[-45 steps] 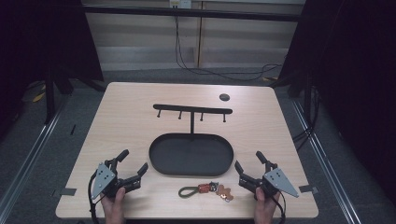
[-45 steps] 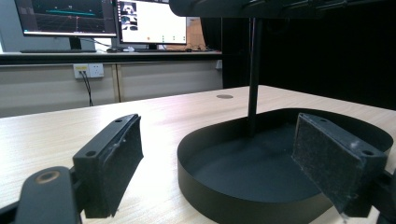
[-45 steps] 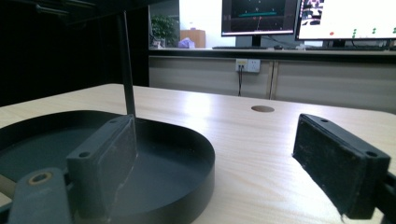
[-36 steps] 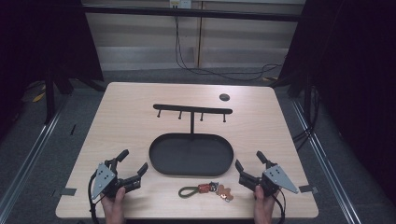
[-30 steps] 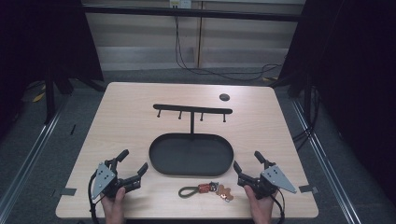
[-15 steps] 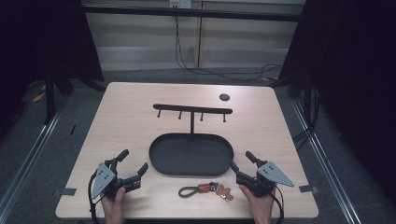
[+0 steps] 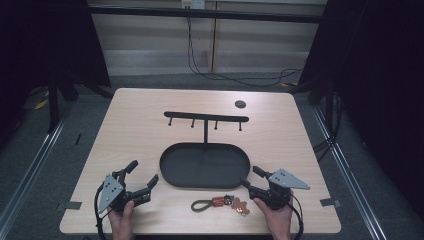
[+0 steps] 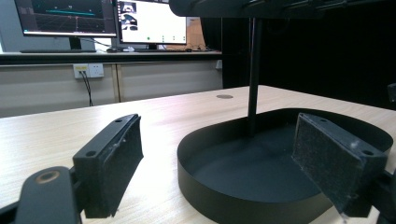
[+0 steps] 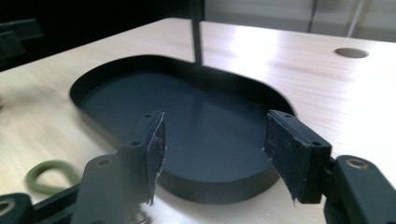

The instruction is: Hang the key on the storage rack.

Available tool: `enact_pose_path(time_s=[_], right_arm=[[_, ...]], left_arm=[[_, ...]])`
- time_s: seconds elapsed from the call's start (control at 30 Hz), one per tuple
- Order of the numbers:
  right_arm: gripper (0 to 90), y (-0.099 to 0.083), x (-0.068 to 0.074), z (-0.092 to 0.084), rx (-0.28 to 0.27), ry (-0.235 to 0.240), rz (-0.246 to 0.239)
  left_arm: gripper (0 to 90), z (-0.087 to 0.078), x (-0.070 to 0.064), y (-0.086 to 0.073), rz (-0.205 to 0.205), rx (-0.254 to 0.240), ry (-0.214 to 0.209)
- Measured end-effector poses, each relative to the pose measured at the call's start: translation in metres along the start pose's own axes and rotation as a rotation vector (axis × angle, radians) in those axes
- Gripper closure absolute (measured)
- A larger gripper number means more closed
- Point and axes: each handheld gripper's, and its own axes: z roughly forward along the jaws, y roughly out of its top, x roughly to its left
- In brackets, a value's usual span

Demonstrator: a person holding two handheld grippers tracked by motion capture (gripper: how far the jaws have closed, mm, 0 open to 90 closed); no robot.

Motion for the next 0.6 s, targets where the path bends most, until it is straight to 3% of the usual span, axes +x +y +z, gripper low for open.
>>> enact_pose_path(time_s=[0.07,0.1,0.2,0.3,0.5,0.6], right_arm=[[38.2,0.002,0.003,0.0,0.006,0.025,-0.004],[39.0,0.005,0.006,0.001,0.023,0.064,0.007],[40.5,0.009,0.007,0.002,0.049,0.076,0.001],[44.7,0.015,0.01,0.005,0.09,0.147,-0.006],[47.1,0.02,0.017,0.014,0.137,0.215,-0.037],[45.5,0.025,0.024,0.018,0.149,0.303,-0.059]], left_arm=[[15.7,0.0,0.0,0.0,0.0,0.0,0.0],[15.7,0.0,0.0,0.0,0.0,0.0,0.0],[15.7,0.0,0.0,0.0,0.0,0.0,0.0],[15.7,0.0,0.0,0.0,0.0,0.0,0.0],[15.7,0.0,0.0,0.0,0.0,0.0,0.0],[15.7,0.0,0.0,0.0,-0.001,0.0,0.0]])
